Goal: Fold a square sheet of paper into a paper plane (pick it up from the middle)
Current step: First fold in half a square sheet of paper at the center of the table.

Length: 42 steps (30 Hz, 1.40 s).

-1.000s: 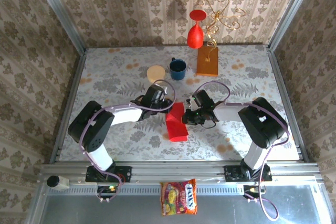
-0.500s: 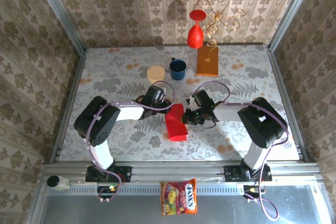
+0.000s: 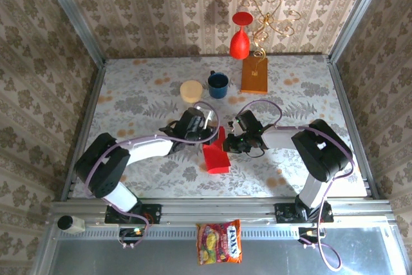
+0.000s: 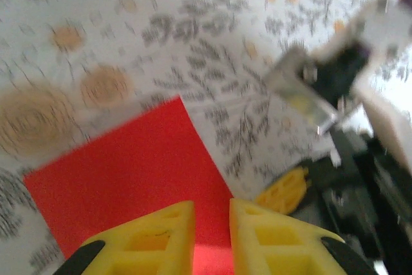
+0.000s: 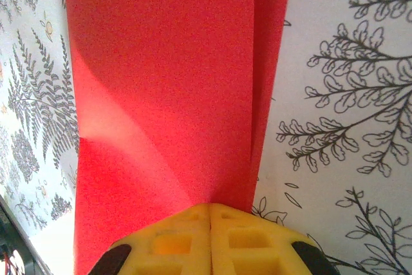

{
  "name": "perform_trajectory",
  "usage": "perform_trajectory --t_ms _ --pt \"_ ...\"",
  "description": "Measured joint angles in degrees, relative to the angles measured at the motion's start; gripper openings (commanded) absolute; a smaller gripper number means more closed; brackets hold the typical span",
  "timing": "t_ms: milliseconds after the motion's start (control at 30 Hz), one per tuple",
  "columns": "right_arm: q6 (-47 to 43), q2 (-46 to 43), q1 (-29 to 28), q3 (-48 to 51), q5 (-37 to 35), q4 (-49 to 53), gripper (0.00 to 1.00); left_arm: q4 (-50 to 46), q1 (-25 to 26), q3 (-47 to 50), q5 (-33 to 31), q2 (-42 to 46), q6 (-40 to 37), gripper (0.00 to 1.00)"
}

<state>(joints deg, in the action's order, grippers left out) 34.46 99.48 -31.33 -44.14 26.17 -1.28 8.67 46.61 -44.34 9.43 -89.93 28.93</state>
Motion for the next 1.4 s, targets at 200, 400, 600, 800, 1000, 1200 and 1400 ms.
perform_trajectory --t_ms 200,400,600,800,1000,1200,1400 --pt "0.0 0.0 0.0 0.0 0.0 -0.02 0.06 -1.42 1.95 4.68 1.97 1.97 0.81 0.18" --pt "0.0 0.04 0.04 0.0 0.04 -0.04 0.06 -2.03 3.41 6.19 4.42 2.56 0.81 0.17" --pt "0.0 0.33 0.11 -0.07 0.31 -0.46 0.07 -3.17 3.63 7.13 5.42 2.56 -0.33 0.1" --pt "0.0 0.42 0.11 -0.07 0.35 -0.72 0.06 -4.68 3.63 8.74 5.38 2.54 -2.1 0.07" --pt "0.0 0.66 0.15 -0.04 0.57 -1.36 0.06 -4.42 3.63 9.73 5.38 1.53 -3.26 0.07" --pt "0.0 0.68 0.2 -0.04 0.66 -1.38 0.06 -4.46 3.61 9.75 5.38 1.7 -3.93 0.07" --pt "0.0 0.7 0.22 -0.04 0.7 -1.42 0.06 -6.99 3.87 9.07 5.46 4.68 -3.69 0.12"
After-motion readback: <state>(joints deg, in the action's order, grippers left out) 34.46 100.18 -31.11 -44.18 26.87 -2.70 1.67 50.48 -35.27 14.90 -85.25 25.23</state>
